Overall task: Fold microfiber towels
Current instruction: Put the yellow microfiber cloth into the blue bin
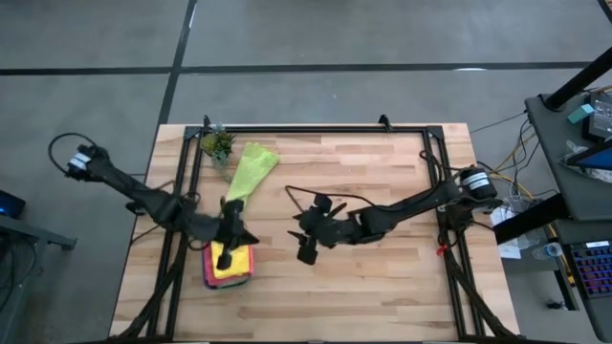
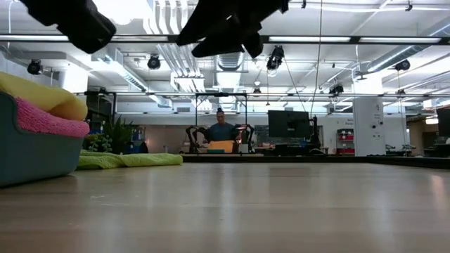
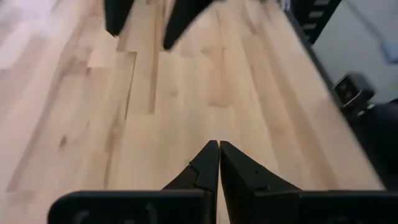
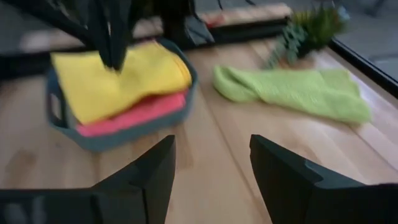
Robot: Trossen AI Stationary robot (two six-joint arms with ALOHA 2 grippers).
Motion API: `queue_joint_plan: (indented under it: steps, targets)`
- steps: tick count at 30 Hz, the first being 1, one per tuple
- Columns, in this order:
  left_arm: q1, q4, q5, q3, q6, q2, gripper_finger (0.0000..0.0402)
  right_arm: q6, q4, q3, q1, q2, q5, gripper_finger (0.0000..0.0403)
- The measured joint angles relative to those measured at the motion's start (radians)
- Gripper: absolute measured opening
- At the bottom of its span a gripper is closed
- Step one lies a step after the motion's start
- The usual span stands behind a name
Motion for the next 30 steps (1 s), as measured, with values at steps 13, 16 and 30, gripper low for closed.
queue_joint_plan:
  steps: [13,16,30]
  targets:
    - [-0.367,-0.012,-0.331,-0.054,-0.231,0.086,0.0,-0.065,0.364,-0.212,-0.005,-0.032,-0.065,0.0196]
    - [-0.426,0.006,-0.393,-0.091,-0.316,0.093,0.0,-0.043,0.375,-0.227,-0.005,-0.031,-0.065,0.0196]
    - [-0.497,0.093,-0.399,-0.17,-0.412,0.254,0.0,-0.042,0.418,-0.233,-0.005,-0.031,-0.065,0.0196]
